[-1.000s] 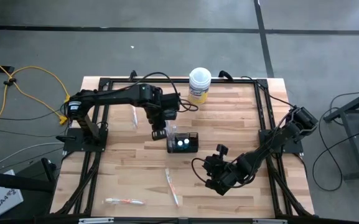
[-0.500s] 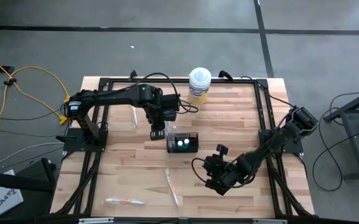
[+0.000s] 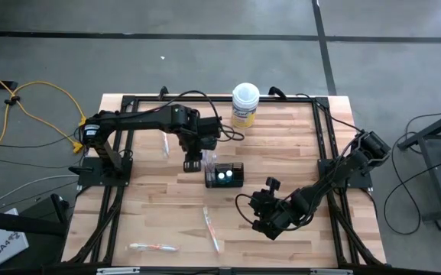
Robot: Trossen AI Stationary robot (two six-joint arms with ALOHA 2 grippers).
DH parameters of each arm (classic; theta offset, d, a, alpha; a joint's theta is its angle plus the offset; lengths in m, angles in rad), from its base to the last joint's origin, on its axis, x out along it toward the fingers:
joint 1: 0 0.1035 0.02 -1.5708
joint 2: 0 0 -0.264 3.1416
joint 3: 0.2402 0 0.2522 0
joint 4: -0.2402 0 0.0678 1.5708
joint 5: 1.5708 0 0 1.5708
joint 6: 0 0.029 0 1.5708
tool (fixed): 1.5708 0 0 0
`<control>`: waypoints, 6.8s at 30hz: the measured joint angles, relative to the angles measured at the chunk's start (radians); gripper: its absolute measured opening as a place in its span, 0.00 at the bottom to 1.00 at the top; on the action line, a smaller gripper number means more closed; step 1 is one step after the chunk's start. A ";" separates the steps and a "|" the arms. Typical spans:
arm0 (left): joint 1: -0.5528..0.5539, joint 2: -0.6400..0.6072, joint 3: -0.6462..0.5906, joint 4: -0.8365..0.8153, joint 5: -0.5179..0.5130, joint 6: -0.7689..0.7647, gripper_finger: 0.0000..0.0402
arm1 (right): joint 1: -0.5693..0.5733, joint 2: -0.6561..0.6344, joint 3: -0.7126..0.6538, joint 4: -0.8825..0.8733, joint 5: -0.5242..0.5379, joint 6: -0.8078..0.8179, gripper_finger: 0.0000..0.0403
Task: Pick & Place toothbrushing station
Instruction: Put the purple toothbrush into the wire organizer, then put the top orange toothbrush into the wire organizer
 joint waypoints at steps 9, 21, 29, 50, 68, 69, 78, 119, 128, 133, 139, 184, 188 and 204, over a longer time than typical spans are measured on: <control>0.001 -0.001 0.001 -0.008 -0.053 -0.002 0.26 | 0.000 0.000 0.000 0.000 0.000 0.000 0.26; 0.001 -0.090 0.003 0.014 -0.056 -0.005 0.26 | 0.000 0.000 0.000 0.001 0.000 0.000 0.26; 0.001 -0.140 0.003 0.014 -0.056 -0.015 0.26 | 0.000 0.000 0.000 0.004 0.000 0.000 0.26; -0.020 -0.166 -0.032 -0.102 -0.097 -0.153 0.26 | 0.001 0.000 0.000 0.008 -0.001 -0.030 0.26; -0.045 -0.166 -0.367 -0.061 -0.237 -0.374 0.25 | 0.027 0.000 0.000 0.008 -0.008 -0.018 0.26; -0.046 -0.168 -0.382 -0.065 -0.237 -0.371 0.25 | 0.029 0.000 0.000 0.009 -0.008 -0.018 0.26; -0.023 -0.262 -0.410 -0.123 -0.247 -0.338 0.25 | 0.025 0.000 0.000 0.022 -0.002 -0.018 0.26; 0.282 -0.392 -0.684 0.200 -0.500 -1.260 0.14 | 0.024 0.000 0.000 0.053 -0.011 -0.098 0.26; 0.378 -0.221 -0.685 0.227 -0.448 -1.246 0.14 | 0.026 0.000 0.000 0.053 -0.034 -0.098 0.26; 0.385 -0.148 -0.686 0.228 -0.405 -1.288 0.14 | 0.026 0.000 0.000 0.053 -0.033 -0.098 0.26; 0.322 -0.087 -0.686 0.281 -0.365 -1.328 0.14 | 0.026 0.000 0.000 0.053 -0.035 -0.098 0.26; 0.293 -0.107 -0.695 0.330 -0.295 -1.102 0.10 | 0.065 0.000 0.000 0.231 -0.056 -0.116 0.26; 0.264 -0.107 -0.695 0.327 -0.295 -1.098 0.10 | 0.057 0.000 0.000 0.278 -0.024 -0.116 0.26; 0.142 -0.107 -0.695 0.328 -0.351 -1.155 0.10 | -0.010 0.000 0.000 0.421 -0.113 -0.116 0.26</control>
